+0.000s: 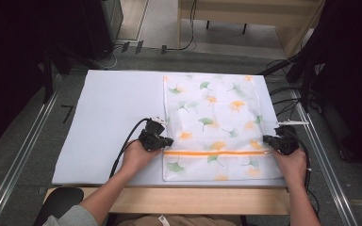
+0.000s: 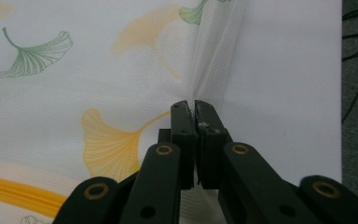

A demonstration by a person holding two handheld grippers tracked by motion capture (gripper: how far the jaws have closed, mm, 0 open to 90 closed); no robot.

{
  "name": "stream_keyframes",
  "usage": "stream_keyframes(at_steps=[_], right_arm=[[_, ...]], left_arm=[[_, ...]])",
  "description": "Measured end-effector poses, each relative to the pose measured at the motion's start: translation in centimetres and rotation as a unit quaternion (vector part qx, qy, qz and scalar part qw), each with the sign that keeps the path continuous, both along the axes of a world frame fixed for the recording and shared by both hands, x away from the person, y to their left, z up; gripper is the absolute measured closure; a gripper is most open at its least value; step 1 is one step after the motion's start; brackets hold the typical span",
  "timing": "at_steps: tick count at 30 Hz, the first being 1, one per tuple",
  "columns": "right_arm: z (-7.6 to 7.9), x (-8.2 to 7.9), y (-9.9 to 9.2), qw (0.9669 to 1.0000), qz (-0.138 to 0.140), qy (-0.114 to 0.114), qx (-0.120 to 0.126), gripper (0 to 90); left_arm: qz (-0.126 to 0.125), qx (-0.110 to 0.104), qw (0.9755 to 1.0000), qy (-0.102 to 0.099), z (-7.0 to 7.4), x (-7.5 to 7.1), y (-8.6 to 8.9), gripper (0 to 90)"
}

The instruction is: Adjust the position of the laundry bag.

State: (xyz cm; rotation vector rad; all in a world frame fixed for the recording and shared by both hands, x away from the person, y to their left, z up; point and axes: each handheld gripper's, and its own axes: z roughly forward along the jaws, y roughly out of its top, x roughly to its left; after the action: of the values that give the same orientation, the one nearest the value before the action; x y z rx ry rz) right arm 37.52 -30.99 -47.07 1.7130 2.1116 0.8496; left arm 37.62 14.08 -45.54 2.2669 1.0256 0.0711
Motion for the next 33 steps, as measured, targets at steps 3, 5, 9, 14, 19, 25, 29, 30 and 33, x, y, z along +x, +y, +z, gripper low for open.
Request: stream_keyframes(at_steps=[3,5,9,14,19,25,29,30,33], right_arm=[[0.2,0.0,-0.1,1.0,0.005,0.005,0.007,89.5],[0.2,0.0,0.0,0.9999,0.006,0.006,0.008,89.5],[0.4,0.1,0.1,0.9999,0.007,0.007,0.011,89.6],[0.6,0.2,0.4,0.9996,0.015,0.009,0.021,89.6],[0.8,0.4,0.9,0.9994,0.02,0.012,0.027,89.6],[1.2,0.6,1.7,0.9987,0.035,0.014,0.033,89.6],[1.3,0.7,2.2,0.9982,0.045,0.016,0.037,89.6],[1.4,0.8,2.4,0.9981,0.046,0.017,0.038,89.6],[1.5,1.0,3.0,0.9974,0.059,0.017,0.039,89.6]], left_arm=[[0.006,-0.007,0.9999,0.006,0.2,0.1,0.3,89.6],[0.01,-0.013,0.9998,0.012,0.3,0.2,0.5,89.6],[0.018,-0.028,0.9992,0.023,0.7,0.4,1.2,89.6],[0.018,-0.037,0.9986,0.033,1.0,0.6,2.0,89.7],[0.021,-0.046,0.9975,0.05,1.2,0.8,2.9,89.7],[0.022,-0.045,0.997,0.059,1.6,0.9,4.0,89.5],[0.032,-0.054,0.996,0.064,1.9,1.0,4.8,89.5],[0.032,-0.053,0.9961,0.063,1.9,1.0,5.0,89.5],[0.035,-0.053,0.996,0.062,2.1,1.0,5.5,89.5]])
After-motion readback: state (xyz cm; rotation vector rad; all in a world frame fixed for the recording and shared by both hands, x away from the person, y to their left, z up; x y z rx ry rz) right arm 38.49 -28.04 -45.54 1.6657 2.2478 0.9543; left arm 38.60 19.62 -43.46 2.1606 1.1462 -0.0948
